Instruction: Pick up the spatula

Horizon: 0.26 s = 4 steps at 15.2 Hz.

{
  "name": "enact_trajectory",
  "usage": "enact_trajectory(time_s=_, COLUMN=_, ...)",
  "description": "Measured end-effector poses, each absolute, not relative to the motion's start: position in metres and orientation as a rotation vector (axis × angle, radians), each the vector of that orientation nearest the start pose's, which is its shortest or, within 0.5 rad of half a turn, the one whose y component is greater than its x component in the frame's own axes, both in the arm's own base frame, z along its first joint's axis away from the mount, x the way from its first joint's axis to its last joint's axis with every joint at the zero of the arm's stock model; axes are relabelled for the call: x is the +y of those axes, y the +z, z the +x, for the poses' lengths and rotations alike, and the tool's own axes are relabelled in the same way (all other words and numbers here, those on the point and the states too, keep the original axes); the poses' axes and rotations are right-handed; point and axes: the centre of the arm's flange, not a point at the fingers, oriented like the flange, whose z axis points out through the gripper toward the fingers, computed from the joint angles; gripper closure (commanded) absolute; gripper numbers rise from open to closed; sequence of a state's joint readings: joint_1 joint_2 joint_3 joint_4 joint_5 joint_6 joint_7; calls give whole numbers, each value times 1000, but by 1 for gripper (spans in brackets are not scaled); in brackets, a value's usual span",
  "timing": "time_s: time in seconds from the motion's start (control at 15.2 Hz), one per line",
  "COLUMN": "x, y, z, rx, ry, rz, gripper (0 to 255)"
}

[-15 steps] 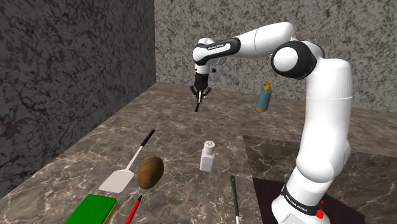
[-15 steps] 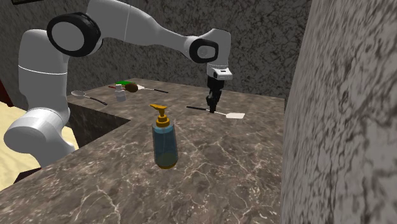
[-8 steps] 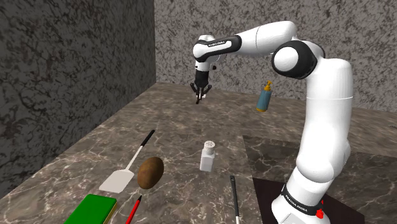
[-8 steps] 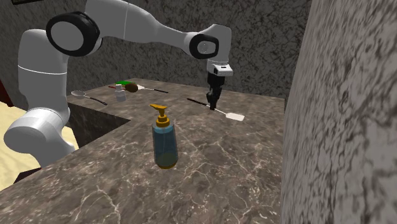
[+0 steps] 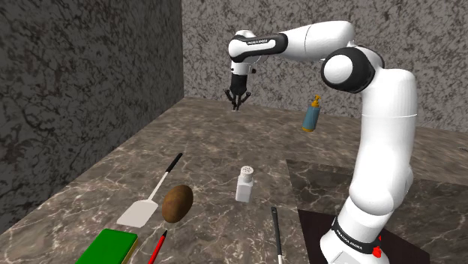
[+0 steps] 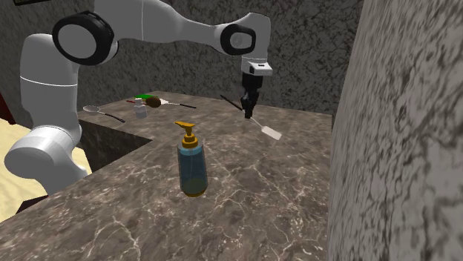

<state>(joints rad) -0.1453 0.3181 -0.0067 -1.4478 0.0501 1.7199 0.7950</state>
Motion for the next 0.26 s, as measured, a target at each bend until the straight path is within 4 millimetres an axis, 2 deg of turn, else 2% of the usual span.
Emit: enact_trajectory(time_s=0.26, x=-94, y=522, z=646, rx=1430, ry=91, rz=-2762, gripper=255)
